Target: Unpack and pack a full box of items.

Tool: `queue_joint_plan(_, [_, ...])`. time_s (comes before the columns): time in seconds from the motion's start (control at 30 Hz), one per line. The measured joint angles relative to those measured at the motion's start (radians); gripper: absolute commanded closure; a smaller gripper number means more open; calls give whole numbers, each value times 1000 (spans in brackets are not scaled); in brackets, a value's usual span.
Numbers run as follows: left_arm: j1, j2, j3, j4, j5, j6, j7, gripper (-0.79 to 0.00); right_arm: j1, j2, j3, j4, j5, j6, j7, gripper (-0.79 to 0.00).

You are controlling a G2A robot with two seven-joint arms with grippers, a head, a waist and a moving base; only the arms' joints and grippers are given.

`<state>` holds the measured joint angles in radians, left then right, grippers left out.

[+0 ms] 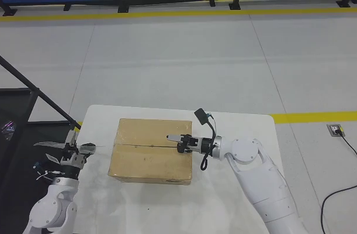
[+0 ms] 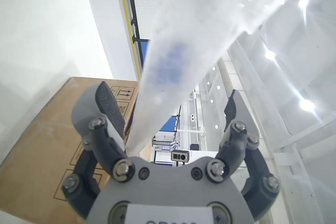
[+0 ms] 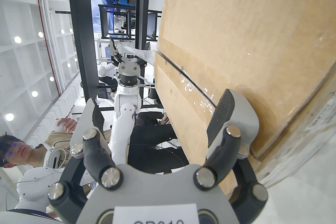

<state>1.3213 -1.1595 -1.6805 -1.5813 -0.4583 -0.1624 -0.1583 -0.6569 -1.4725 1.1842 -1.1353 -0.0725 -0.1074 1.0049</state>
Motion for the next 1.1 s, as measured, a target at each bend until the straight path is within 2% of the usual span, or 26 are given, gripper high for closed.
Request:
queue_joint_plan(0.43, [49, -5, 1, -145, 109, -28, 37, -785, 0, 0, 0, 0, 0, 0, 0, -785])
queue_joint_plan(0.63, [65, -9, 22, -206, 159, -13, 47, -785, 0, 0, 0, 0, 0, 0, 0, -785])
queue_joint_plan(1.1, [13, -26, 131, -254, 239, 95, 113, -785, 0, 0, 0, 0, 0, 0, 0, -785])
